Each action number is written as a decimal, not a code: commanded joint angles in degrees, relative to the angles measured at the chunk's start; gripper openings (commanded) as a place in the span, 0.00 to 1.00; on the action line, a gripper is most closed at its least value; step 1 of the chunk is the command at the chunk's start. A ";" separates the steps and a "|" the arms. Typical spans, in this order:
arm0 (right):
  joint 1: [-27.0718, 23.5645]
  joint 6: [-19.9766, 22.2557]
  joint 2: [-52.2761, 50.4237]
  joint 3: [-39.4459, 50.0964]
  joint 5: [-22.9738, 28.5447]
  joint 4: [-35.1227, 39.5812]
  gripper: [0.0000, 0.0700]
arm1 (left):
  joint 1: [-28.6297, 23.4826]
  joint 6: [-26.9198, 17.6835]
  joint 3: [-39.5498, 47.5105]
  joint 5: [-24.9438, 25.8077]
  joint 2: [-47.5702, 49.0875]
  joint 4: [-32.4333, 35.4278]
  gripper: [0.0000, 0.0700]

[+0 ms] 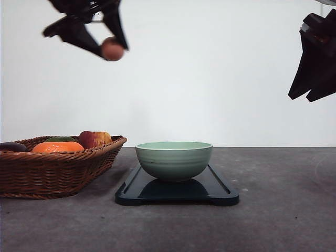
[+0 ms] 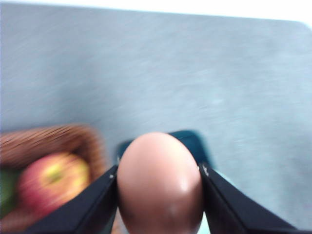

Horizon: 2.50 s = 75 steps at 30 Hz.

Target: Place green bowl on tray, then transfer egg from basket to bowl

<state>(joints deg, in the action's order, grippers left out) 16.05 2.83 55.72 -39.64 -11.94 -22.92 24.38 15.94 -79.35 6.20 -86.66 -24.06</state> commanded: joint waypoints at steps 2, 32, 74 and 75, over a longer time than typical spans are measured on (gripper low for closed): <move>0.13 0.57 0.31 -0.15 -0.07 0.59 0.37 | 2.58 0.20 -1.27 0.29 -1.93 2.83 0.38; 0.15 0.20 0.31 -0.15 -0.07 0.59 0.37 | 13.81 -6.15 -1.27 -5.13 -25.41 10.83 0.38; 0.15 0.17 0.31 -0.15 -0.09 0.59 0.37 | 14.76 -5.87 -4.52 -6.40 -29.09 3.84 0.52; 0.15 0.17 0.31 -0.15 -0.09 0.59 0.37 | 14.76 -5.49 -5.64 -6.40 -29.09 2.25 0.52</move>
<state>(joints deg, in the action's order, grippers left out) 16.05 2.81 55.72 -39.64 -11.94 -22.90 38.52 10.13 -82.63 -0.08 -114.37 -21.36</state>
